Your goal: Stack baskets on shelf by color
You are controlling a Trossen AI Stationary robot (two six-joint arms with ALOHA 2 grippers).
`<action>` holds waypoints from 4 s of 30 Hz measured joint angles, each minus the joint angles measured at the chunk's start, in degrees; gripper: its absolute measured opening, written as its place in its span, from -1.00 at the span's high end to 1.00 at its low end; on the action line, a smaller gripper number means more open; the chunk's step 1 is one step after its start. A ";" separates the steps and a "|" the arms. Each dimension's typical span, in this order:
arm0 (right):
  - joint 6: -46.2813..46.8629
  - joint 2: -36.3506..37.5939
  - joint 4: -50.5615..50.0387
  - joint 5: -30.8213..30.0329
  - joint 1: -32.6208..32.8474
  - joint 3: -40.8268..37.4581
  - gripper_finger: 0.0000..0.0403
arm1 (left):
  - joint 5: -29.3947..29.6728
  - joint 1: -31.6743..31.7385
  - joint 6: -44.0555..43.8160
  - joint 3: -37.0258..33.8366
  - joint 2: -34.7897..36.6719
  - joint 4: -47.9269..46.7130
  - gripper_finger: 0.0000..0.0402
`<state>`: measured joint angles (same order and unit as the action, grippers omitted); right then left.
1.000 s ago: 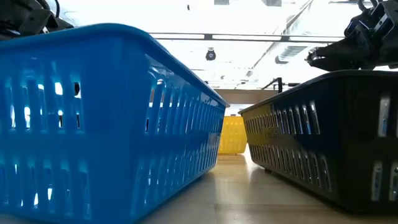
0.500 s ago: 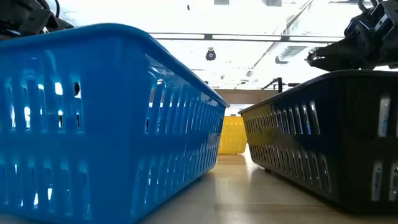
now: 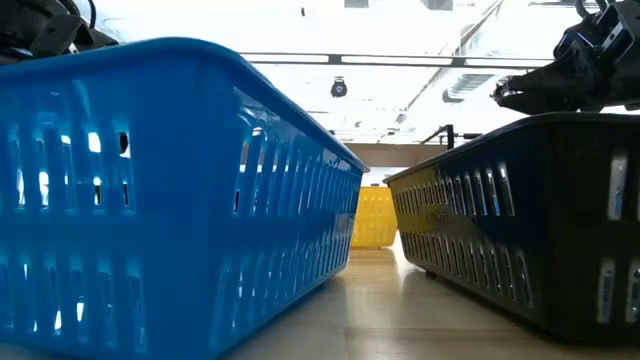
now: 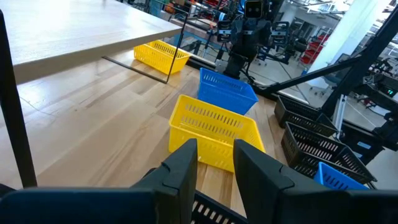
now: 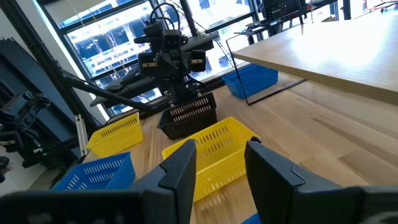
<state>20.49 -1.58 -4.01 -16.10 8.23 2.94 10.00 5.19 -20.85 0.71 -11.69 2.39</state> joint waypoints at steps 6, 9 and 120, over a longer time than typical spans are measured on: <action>0.00 0.02 0.00 0.00 0.02 0.00 0.39 | 0.00 0.02 0.01 0.00 -0.02 0.00 0.54; 0.00 0.00 0.02 0.00 0.02 0.00 0.39 | 0.00 0.01 0.01 0.00 -0.02 0.00 0.54; 61.72 -66.60 -47.42 5.94 0.00 32.73 0.95 | 0.63 0.00 -11.95 0.00 0.01 0.48 0.54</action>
<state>82.21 -68.18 -51.43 -10.16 8.23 35.67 10.63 5.19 -32.80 0.71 -11.68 2.87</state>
